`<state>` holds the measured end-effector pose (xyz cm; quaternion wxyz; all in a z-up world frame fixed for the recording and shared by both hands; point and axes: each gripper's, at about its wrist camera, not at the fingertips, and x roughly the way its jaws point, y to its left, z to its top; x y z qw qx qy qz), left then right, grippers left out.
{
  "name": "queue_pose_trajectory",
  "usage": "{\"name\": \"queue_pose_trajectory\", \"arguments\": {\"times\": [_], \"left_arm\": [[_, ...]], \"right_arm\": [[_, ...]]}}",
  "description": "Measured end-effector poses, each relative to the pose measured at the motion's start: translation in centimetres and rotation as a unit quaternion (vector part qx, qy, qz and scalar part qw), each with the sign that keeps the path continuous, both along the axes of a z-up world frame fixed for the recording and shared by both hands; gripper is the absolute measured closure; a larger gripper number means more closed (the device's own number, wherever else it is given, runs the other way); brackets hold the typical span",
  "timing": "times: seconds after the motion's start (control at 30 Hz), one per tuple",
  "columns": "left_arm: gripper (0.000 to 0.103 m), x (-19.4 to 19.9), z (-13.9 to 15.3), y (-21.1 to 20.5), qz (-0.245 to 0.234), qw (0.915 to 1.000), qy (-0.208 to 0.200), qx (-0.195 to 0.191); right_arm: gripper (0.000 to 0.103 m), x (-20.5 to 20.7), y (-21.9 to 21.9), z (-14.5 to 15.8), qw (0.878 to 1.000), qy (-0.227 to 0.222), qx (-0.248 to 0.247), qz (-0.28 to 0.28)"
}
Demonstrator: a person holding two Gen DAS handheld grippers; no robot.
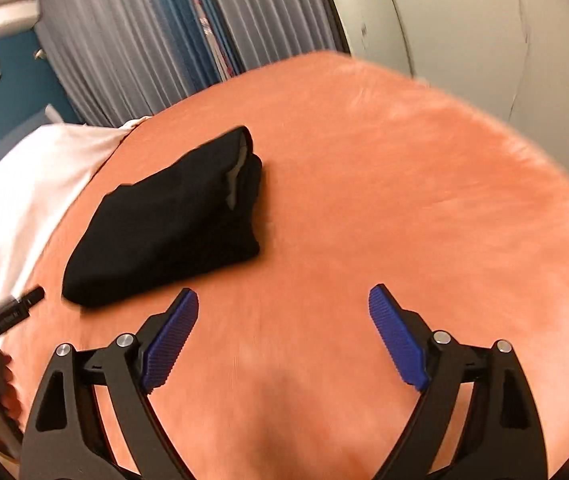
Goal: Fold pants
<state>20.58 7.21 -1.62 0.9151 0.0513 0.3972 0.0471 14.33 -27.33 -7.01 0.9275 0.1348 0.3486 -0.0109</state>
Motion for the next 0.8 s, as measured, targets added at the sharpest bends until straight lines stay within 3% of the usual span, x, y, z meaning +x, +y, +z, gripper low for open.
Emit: {"name": "queue_pose_trajectory", "arguments": {"times": [0.13,0.33,0.6,0.8], "left_arm": [[0.016,-6.0,3.3,-2.6,-0.028,0.999,-0.029,0.018],[0.016,-13.6,6.9,-4.0,-0.063,0.9966,-0.047,-0.022],[0.016,-18.2,8.6,-4.3,-0.064,0.9956,-0.063,-0.027],[0.016,-20.1,9.1,-3.4,-0.055,0.9962,-0.064,-0.024]], "right_arm": [[0.011,-5.4,1.7,4.2,0.999,-0.032,-0.013,-0.005],[0.01,-8.8,4.3,9.3,0.997,-0.066,-0.026,-0.007],[0.01,-12.5,5.7,11.0,0.997,-0.079,-0.012,0.003],[0.009,-13.7,7.7,11.8,0.996,-0.086,-0.032,0.011]]}}
